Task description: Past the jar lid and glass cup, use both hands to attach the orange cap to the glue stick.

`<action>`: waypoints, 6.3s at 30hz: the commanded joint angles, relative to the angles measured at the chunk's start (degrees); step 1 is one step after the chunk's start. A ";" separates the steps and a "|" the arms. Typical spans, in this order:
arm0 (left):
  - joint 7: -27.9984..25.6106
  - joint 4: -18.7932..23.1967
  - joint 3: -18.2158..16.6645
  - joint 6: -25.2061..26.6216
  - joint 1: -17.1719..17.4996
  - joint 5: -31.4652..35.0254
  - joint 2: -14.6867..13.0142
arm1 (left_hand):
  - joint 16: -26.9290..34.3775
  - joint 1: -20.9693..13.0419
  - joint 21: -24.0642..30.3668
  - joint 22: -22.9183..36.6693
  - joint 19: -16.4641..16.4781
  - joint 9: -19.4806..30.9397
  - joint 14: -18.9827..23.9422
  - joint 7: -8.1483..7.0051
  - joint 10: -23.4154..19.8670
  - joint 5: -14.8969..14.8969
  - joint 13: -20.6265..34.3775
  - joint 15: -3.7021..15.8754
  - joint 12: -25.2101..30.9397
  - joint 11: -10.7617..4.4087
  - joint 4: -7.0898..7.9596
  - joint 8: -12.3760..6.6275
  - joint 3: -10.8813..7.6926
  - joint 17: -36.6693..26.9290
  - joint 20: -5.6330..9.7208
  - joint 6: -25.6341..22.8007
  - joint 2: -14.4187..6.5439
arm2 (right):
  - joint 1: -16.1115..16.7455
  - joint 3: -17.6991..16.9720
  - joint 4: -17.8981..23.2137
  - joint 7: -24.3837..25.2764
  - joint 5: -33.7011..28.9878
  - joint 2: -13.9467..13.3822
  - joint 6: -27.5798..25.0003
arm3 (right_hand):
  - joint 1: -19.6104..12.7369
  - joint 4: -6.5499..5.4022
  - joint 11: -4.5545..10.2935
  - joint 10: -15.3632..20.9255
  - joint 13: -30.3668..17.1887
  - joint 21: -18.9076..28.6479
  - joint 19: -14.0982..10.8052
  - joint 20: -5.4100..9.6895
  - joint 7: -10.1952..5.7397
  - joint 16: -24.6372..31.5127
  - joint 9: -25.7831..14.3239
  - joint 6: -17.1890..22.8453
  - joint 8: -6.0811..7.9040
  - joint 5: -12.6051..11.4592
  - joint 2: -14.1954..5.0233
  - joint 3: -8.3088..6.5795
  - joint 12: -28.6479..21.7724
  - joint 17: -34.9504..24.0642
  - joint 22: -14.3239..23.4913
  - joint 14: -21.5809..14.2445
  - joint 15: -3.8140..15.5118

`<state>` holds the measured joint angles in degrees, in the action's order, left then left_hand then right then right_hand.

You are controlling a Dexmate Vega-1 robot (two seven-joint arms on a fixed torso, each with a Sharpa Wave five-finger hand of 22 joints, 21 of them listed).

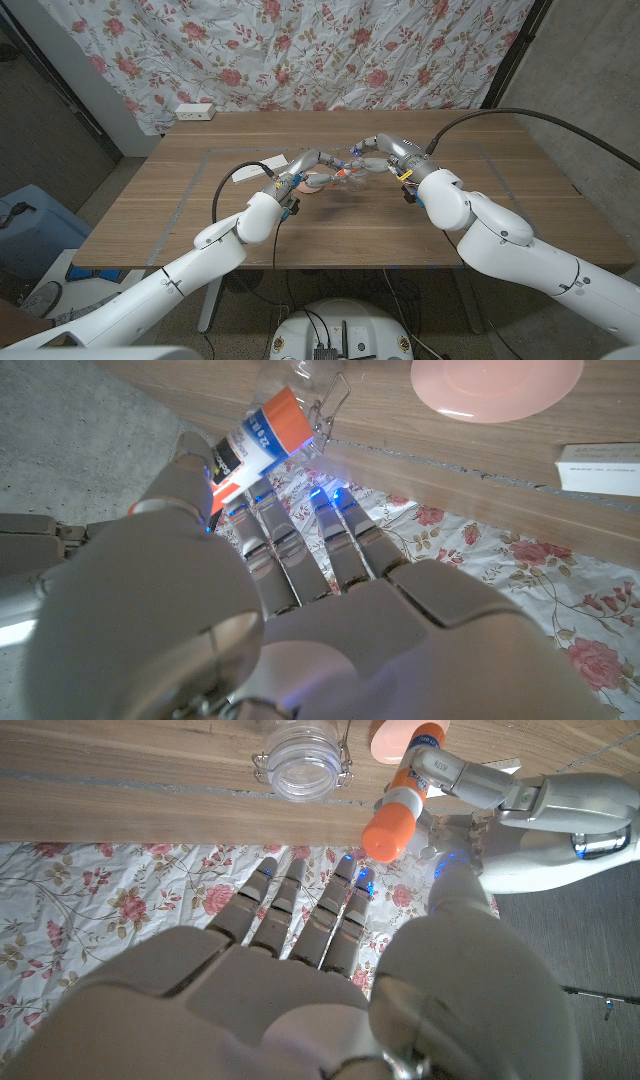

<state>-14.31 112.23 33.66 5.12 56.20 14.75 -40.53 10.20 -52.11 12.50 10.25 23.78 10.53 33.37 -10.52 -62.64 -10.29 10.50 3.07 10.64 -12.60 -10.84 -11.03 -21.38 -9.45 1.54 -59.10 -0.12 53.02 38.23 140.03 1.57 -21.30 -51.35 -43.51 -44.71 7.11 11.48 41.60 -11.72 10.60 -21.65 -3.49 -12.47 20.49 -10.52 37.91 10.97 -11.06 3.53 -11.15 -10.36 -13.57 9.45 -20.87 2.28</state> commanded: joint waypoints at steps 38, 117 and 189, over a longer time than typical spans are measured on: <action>-1.33 -0.50 -1.11 -1.77 1.27 -1.33 0.12 | 0.10 1.37 -0.19 0.28 0.63 0.22 0.43 1.54 -0.26 -0.52 0.35 7.24 0.24 -0.19 1.14 -0.43 -1.37 -0.11 0.13 -3.04 -2.28 | 12.45 -11.71 -5.86 10.35 11.59 -4.55 23.15 | 15.16 -4.77 -5.88 -21.25 0.44 0.11 6.11 -0.48 3.13 -5.50 -0.15 -20.09 -0.89 -0.31 -3.46 3.63 0.28 -0.55 0.33 11.88 -2.98; -0.41 -1.03 -0.55 -0.49 -0.45 -1.34 0.46 | 0.02 1.91 -0.23 0.28 0.71 0.21 0.60 1.73 -0.16 -0.53 0.34 7.20 0.20 -0.18 1.23 -0.41 -1.77 -0.06 0.13 -3.01 -2.30 | 20.70 -17.01 -16.51 12.43 -0.22 -0.93 47.13 | 26.56 -9.65 -1.77 -25.15 1.26 -0.18 8.92 1.91 4.79 -6.61 0.29 -21.93 0.20 -0.53 -10.92 3.98 -0.62 -1.50 0.34 15.77 -0.10; -0.42 -1.90 0.32 -0.74 -1.17 -1.05 1.06 | 0.04 2.09 -0.27 0.28 0.68 0.22 0.57 1.70 -0.15 -0.52 0.34 7.23 0.22 -0.19 1.07 -0.36 -2.20 -0.10 0.09 -2.82 -2.38 | 17.04 -14.38 -17.86 8.48 1.39 0.54 47.69 | 29.26 -10.08 -2.76 -23.76 1.25 0.35 8.51 2.29 5.38 -6.88 0.27 -20.34 0.33 -1.23 -11.15 3.86 -0.55 -1.07 0.32 15.73 0.97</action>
<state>-14.45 110.23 34.18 4.41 54.77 13.62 -39.49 10.20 -51.56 12.28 10.25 24.08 10.53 33.37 -10.52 -62.61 -10.57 10.50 3.07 10.65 -12.58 -11.24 -11.03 -21.79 -9.48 1.84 -59.10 -0.16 70.17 23.39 122.02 9.85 -19.73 -51.14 4.56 -15.90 -2.93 9.09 17.41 -10.40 10.60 -12.87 -1.43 -7.28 13.95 -10.15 17.19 11.07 -11.97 -7.78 -6.98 -10.58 -14.63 9.45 -5.22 2.35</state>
